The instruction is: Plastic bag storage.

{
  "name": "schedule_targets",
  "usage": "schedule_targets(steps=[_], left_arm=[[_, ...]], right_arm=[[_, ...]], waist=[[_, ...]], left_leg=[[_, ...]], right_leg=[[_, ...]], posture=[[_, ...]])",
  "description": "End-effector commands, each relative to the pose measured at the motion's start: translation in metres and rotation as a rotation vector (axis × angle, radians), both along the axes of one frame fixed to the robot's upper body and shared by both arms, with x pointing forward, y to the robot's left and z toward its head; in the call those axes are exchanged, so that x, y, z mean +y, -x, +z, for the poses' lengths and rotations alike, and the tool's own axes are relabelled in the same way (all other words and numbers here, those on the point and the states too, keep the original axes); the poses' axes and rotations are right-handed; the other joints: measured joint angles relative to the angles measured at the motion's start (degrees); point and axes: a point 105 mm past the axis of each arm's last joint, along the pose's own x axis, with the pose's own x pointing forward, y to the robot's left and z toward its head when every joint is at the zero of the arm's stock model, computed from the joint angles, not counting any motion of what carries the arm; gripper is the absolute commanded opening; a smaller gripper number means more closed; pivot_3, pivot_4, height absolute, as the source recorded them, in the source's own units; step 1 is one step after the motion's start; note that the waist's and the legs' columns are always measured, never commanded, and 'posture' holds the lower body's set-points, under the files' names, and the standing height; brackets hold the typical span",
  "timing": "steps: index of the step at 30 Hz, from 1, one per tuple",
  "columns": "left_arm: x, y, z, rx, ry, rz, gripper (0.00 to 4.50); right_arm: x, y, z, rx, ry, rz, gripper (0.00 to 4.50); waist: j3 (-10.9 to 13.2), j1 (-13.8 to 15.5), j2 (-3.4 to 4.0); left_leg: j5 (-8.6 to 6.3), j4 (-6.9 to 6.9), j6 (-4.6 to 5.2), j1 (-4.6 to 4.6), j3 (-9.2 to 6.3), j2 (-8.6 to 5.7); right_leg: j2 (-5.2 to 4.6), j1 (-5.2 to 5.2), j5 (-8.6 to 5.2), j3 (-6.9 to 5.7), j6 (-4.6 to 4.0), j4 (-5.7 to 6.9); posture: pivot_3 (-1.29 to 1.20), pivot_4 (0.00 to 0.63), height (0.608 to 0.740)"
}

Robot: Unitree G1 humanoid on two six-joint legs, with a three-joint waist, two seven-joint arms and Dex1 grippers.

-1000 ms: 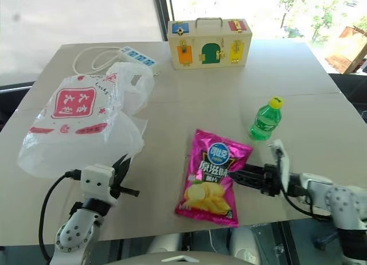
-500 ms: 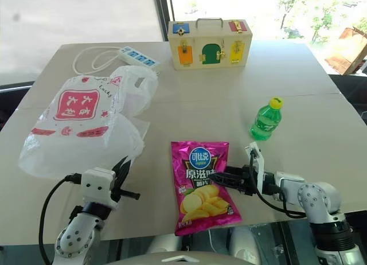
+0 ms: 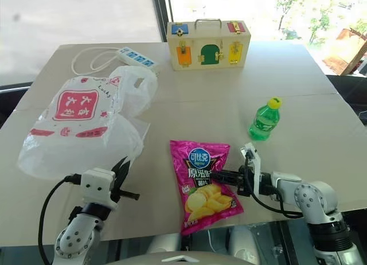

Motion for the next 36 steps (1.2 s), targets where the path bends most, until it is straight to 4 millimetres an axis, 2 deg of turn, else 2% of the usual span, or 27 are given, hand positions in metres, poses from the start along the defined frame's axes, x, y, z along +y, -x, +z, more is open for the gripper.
schedule_targets(steps=[1, 4, 8, 11, 14, 19, 23, 27, 31, 36], left_arm=[[0.004, -0.007, 0.016, -0.061, 0.006, 0.000, 0.00], [0.008, -0.024, 0.032, -0.115, 0.023, 0.001, 0.00], [-0.013, -0.035, 0.051, -0.144, 0.105, -0.144, 0.00], [-0.047, -0.030, 0.065, -0.140, 0.166, -0.378, 0.00], [-0.071, -0.011, 0.074, -0.108, 0.205, -0.614, 0.00], [-0.075, 0.031, 0.068, 0.026, 0.249, -0.862, 0.00], [-0.071, 0.049, 0.063, 0.101, 0.244, -0.947, 0.00], [-0.068, 0.071, 0.049, 0.226, 0.197, -1.056, 0.00], [-0.068, 0.091, 0.037, 0.324, 0.155, -1.164, 0.00], [-0.066, 0.097, 0.027, 0.369, 0.100, -1.231, 0.00]], right_arm=[[-0.005, -0.008, 0.006, 0.016, -0.017, -0.041, 0.06], [-0.005, -0.020, 0.012, 0.025, 0.030, -0.060, 0.06], [0.002, -0.043, 0.038, -0.011, -0.010, -0.118, 0.06], [0.004, -0.049, 0.053, -0.015, -0.034, -0.127, 0.06], [0.002, -0.050, 0.056, -0.016, 0.006, -0.121, 0.06], [-0.003, -0.053, 0.058, -0.001, 0.073, -0.108, 0.06], [-0.004, -0.055, 0.057, 0.014, 0.113, -0.084, 0.06], [0.002, -0.053, 0.062, 0.013, 0.157, 0.010, 0.06], [0.020, -0.047, 0.066, -0.003, 0.190, 0.135, 0.06], [0.049, -0.045, 0.075, -0.031, 0.178, 0.244, 0.06]], waist=[[0.0, 0.0, 0.00], [0.0, 0.2, 0.04], [0.1, -0.2, 0.09], [0.1, -0.1, 0.09], [0.1, 0.1, 0.09], [0.1, -0.6, 0.15], [0.1, -0.9, 0.20], [0.1, -1.2, 0.23], [0.2, -1.3, 0.25], [0.2, -1.3, 0.27]], left_leg=[[0.00, 0.00, 0.00, 0.01, 0.00, 0.00], [0.01, 0.01, -0.02, -0.01, -0.04, 0.00], [0.14, 0.06, -0.25, -0.04, 0.00, -0.01], [0.16, 0.05, -0.28, -0.18, 0.02, -0.03], [0.17, 0.15, -0.29, -0.87, 0.00, -0.09], [0.17, 0.15, -0.29, -0.92, 0.06, -0.29], [0.17, 0.16, -0.29, -0.84, 0.01, -0.30], [0.21, 0.19, -0.32, -0.76, 0.02, -0.33], [0.20, 0.18, -0.32, -0.75, 0.03, -0.35], [0.20, 0.15, -0.32, -0.78, 0.01, -0.33]], right_leg=[[-0.01, 0.00, 0.00, 0.00, 0.00, 0.01], [-0.03, -0.02, 0.01, -0.03, -0.01, 0.07], [-0.03, -0.09, 0.00, -0.01, -0.01, 0.27], [0.02, -0.23, 0.00, 0.01, -0.01, 0.25], [0.04, -0.91, 0.00, -0.01, -0.01, 0.59], [0.02, -0.99, -0.01, 0.01, 0.01, 0.58], [0.04, -0.98, -0.02, 0.02, 0.02, 0.44], [0.08, -0.98, -0.01, 0.12, 0.02, 0.55], [0.11, -1.02, -0.02, 0.16, 0.02, 0.55], [0.15, -1.04, -0.02, 0.17, 0.01, 0.52]], posture=[[0.00, 0.150, 0.740], [0.00, 0.150, 0.740], [0.00, 0.150, 0.740], [0.00, 0.150, 0.740], [0.00, 0.150, 0.740], [0.00, 0.150, 0.740], [0.00, 0.150, 0.740], [0.00, 0.150, 0.740], [0.00, 0.150, 0.740], [0.00, 0.150, 0.740]])
